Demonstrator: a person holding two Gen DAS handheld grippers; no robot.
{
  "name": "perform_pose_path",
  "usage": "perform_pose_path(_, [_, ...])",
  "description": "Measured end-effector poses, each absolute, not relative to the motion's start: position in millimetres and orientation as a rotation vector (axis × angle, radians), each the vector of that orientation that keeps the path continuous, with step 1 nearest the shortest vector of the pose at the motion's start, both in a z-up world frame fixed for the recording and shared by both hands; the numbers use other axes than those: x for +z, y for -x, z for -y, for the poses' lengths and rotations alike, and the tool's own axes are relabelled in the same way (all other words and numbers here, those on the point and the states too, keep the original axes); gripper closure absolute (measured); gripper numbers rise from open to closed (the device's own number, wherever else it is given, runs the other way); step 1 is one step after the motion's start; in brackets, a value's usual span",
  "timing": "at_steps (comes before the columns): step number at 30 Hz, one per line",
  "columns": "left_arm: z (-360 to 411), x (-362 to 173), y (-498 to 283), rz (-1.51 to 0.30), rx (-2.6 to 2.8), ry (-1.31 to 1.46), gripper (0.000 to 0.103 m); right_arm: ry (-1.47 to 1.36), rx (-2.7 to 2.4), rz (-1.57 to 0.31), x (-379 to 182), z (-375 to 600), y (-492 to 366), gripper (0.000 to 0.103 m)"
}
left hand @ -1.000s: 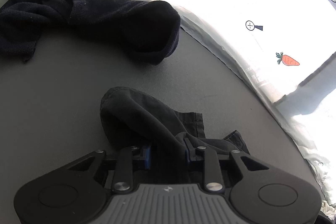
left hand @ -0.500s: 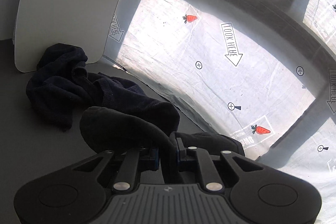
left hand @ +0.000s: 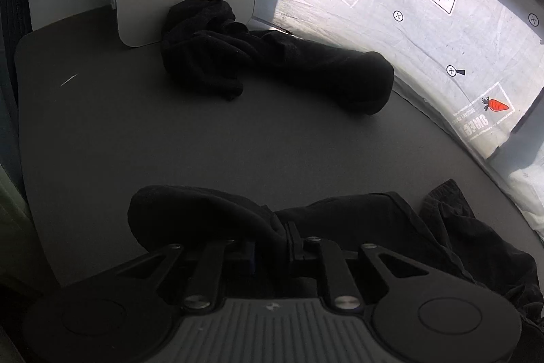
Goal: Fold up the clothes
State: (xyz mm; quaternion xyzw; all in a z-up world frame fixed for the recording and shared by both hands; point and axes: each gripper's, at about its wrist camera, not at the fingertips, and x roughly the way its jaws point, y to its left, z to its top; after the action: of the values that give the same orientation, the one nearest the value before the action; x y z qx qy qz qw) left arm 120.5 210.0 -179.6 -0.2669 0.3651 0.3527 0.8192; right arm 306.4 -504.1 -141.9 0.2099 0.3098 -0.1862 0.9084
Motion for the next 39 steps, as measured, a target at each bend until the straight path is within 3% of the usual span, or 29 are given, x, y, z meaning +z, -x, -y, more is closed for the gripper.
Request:
perform_pose_path(2, [-207,-192,-110,-0.796,0.751,0.557,0.081,-0.386,-0.395,-0.698,-154,501,-304,0.079])
perform_pose_path(3, [-207,-194,-105,-0.787,0.741,0.571,0.076,-0.398,-0.39,-0.704,-157,500,-301,0.065])
perform_pose_path(5, [-210,-193,-96,-0.746,0.711,0.632,0.067,-0.422,-0.379,-0.717,-162,498,-295,0.053])
perform_pose_path(8, [-214,-191,-82,-0.683,0.664,0.722,0.047,-0.457,-0.362,-0.735,-170,495,-285,0.047])
perform_pose_path(9, [-215,-191,-78,-0.662,0.649,0.752,0.036,-0.469,-0.357,-0.742,-172,493,-282,0.044])
perform_pose_path(10, [-216,-190,-73,-0.641,0.633,0.781,0.033,-0.481,-0.351,-0.748,-175,492,-279,0.043])
perform_pose_path(18, [-231,-195,-57,-0.628,0.653,0.896,0.032,-0.669,-0.338,-0.804,-201,478,-266,0.033])
perform_pose_path(23, [-252,-205,-49,-0.589,0.64,0.992,0.022,-0.738,-0.324,-0.819,-212,466,-262,0.031])
perform_pose_path(29, [-277,-216,-63,-0.586,0.617,1.046,0.021,-0.712,-0.348,-0.832,-215,447,-264,0.027])
perform_pose_path(32, [-284,-214,-71,-0.54,0.626,1.024,0.024,-0.699,-0.367,-0.838,-215,440,-267,0.027])
perform_pose_path(35, [-291,-206,-84,-0.551,0.631,0.946,0.057,-0.695,-0.376,-0.84,-215,436,-268,0.027])
perform_pose_path(36, [-294,-201,-88,-0.553,0.621,0.917,0.082,-0.694,-0.379,-0.841,-214,436,-268,0.027])
perform_pose_path(37, [-296,-197,-91,-0.555,0.611,0.888,0.095,-0.693,-0.382,-0.842,-214,435,-268,0.027])
perform_pose_path(39, [-295,-184,-93,-0.531,0.587,0.823,0.096,-0.694,-0.39,-0.843,-214,434,-268,0.027])
